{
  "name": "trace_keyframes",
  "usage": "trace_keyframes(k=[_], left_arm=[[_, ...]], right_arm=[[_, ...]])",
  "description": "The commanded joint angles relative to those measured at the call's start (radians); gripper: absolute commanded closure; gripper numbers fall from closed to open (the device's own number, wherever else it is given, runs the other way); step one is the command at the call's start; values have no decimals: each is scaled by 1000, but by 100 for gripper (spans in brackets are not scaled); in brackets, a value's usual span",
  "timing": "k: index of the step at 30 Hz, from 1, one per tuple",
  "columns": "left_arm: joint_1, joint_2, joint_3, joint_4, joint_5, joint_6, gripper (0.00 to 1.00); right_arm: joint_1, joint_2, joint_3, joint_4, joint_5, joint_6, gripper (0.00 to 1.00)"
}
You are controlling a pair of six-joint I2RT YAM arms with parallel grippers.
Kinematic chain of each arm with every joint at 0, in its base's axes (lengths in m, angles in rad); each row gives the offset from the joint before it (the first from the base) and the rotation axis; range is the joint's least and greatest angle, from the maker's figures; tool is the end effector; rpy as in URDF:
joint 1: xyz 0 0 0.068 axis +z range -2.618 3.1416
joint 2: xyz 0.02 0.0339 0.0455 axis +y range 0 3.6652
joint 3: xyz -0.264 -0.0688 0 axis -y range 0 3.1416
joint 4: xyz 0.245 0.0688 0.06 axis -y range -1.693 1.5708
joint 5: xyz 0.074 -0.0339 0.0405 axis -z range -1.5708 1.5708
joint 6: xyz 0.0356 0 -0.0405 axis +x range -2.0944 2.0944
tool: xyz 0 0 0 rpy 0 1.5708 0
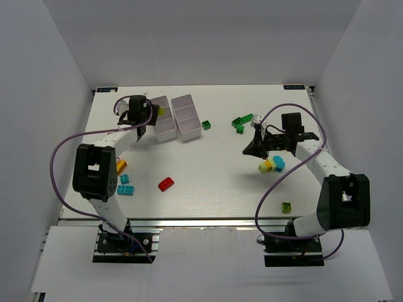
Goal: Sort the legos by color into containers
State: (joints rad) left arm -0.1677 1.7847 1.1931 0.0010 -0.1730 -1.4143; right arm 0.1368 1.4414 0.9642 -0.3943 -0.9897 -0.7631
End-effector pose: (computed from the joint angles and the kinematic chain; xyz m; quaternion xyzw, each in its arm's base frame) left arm 0.3988 -0.0613 0.2239 -0.5461 0.6900 -0.2799 0.3839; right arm 0.2846 0.0692 0.2445 -0.5061 0.6737 0.3316 0.4243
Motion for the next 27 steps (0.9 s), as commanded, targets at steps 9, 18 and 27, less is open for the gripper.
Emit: trace_keyframes(k=[9,18,27], left_arm=[[-7,-22,45,-24,-20,5,43],[-12,-67,79,-24,15,86,76],[-6,-387,-91,-154,47,529,53]], right_arm=[[-9,-36,-12,-17,-15,-18,100],[-11,-45,-7,-11,19,17,93],[-11,-19,24,126,436,265,22]])
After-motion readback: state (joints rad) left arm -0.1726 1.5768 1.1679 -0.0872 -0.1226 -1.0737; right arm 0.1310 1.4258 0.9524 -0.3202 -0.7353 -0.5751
